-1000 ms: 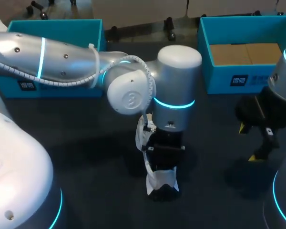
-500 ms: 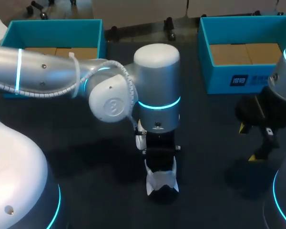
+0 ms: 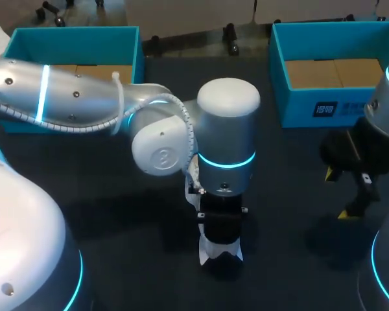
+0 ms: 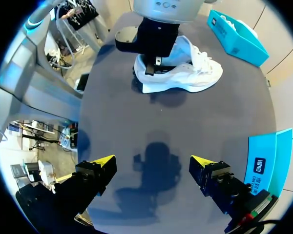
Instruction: Take the shoe out of the shoebox, open the shoe tongue, remove and reinsert the insole, then place the shoe into the shoebox
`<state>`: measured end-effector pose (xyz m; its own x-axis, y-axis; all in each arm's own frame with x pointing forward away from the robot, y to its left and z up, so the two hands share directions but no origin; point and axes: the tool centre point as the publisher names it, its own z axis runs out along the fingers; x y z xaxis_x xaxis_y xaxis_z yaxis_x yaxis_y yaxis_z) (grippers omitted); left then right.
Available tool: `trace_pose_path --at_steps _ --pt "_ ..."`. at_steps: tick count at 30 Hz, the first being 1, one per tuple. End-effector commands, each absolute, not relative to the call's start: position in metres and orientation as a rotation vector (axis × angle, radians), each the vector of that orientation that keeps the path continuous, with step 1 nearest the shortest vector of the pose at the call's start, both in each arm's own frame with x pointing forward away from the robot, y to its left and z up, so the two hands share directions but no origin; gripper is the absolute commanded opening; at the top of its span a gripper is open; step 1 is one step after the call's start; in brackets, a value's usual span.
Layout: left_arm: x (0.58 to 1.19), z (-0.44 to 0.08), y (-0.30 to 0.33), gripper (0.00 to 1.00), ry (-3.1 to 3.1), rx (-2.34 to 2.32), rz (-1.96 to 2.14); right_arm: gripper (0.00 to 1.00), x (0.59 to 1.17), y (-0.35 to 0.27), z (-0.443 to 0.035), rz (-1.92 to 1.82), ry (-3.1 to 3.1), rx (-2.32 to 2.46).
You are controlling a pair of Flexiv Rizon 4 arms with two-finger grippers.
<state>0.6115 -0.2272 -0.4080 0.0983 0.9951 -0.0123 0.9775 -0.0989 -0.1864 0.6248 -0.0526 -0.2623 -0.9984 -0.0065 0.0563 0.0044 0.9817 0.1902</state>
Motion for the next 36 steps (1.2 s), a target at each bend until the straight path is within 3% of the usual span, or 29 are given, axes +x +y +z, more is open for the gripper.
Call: trace_pose_path --at_steps 1,14,28,36 --pt "0.629 -0.412 -0.227 0.00 -2.045 -2.224 0.180 1.00 0.624 -0.053 -0.264 -0.294 -3.074 0.001" --pt "0.616 -0.385 -0.213 0.00 -1.973 -2.254 0.236 1.00 0.624 -0.053 -0.264 -0.294 -3.074 0.001" --pt "0.617 -0.427 -0.222 0.00 -1.944 -2.223 0.067 1.00 0.624 -0.053 -0.264 -0.294 -3.074 0.001" --pt "0.625 -0.396 -0.221 0.00 -1.970 -2.246 0.135 1.00 0.624 -0.053 -0.264 -0.294 -3.074 0.001"
